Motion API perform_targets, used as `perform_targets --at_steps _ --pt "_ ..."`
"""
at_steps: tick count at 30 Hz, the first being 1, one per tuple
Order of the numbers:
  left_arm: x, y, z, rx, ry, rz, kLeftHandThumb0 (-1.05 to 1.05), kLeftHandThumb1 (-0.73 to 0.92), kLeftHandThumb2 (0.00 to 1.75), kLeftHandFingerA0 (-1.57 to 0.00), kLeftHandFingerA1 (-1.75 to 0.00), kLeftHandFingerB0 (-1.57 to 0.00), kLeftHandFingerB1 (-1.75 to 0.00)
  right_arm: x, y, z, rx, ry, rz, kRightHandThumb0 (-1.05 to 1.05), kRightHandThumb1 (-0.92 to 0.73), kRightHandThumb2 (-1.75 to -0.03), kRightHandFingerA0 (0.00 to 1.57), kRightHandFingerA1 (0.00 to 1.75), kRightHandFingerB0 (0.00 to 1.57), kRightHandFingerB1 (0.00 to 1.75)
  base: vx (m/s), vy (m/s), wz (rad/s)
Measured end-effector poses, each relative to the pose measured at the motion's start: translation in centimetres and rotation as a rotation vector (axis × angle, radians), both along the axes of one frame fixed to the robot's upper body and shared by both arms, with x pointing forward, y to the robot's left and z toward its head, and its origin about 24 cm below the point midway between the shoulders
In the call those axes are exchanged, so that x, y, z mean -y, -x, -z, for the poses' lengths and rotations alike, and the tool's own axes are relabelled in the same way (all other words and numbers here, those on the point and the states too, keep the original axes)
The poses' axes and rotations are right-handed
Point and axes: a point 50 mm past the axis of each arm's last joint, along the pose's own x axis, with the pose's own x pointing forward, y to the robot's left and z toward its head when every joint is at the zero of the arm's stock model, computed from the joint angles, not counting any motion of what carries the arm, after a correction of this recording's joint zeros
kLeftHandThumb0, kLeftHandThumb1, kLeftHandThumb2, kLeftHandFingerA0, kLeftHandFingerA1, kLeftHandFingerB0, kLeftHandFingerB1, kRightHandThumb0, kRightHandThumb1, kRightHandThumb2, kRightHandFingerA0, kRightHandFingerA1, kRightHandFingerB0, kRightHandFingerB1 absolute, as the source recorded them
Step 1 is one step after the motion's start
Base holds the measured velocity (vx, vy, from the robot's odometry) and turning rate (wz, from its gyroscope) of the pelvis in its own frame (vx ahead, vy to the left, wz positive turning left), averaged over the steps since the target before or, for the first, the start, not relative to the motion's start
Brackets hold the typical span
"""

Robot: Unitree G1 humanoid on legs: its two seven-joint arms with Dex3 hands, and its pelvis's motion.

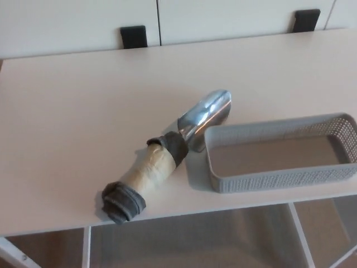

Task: The robot walks towards a desk on which a shovel is kept on the left hand side and a container is kept on the right hand side. The robot picks up the shovel using its left hand and places it in the container.

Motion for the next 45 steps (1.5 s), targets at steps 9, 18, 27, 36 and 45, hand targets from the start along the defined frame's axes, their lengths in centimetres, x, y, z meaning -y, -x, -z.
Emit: perform_targets --at_steps 9,18,27,36,45 --pt "0.1 -0.5 -1.0 0.041 -0.004 0.050 -0.16 0.68 0.59 -0.46 -0.42 -0.32 -0.34 -0.4 -0.2 0.1 0.004 -0.007 -0.007 -0.08 -0.48 -0.54 0.66 0.71 0.48 0.56 0.04 0.096 0.07" --pt "0.9 -0.6 -2.4 0.092 -0.007 0.106 -0.19 0.68 0.60 -0.45 -0.42 -0.32 -0.35 -0.6 -0.3 0.1 0.008 0.007 -0.023 -0.08 -0.50 -0.54 0.66 0.71 0.49 0.56 0.00 -0.013 0.02" --pt "1.7 -0.9 -5.1 0.167 -0.014 0.338 -0.30 0.58 0.57 -0.46 -0.46 -0.36 -0.37 -0.8 -0.5 0.1 0.007 0.008 -0.038 -0.11 -0.50 -0.53 0.69 0.70 0.45 0.54 0.00 0.000 0.00" --pt "3.8 -4.7 -11.1 0.446 0.041 0.509 -0.55 0.58 0.58 -0.48 -0.40 -0.38 -0.33 -1.0 -0.8 0.1 0.012 0.005 -0.050 -0.11 -0.49 -0.53 0.67 0.67 0.46 0.54 0.00 0.000 0.00" --pt "6.0 -10.3 -19.1 0.894 0.055 0.610 -0.94 0.62 0.59 -0.55 -0.55 -0.43 -0.39 -1.4 -1.3 0.1 0.018 0.001 -0.073 -0.10 -0.49 -0.54 0.73 0.70 0.48 0.54 0.00 0.000 0.00"
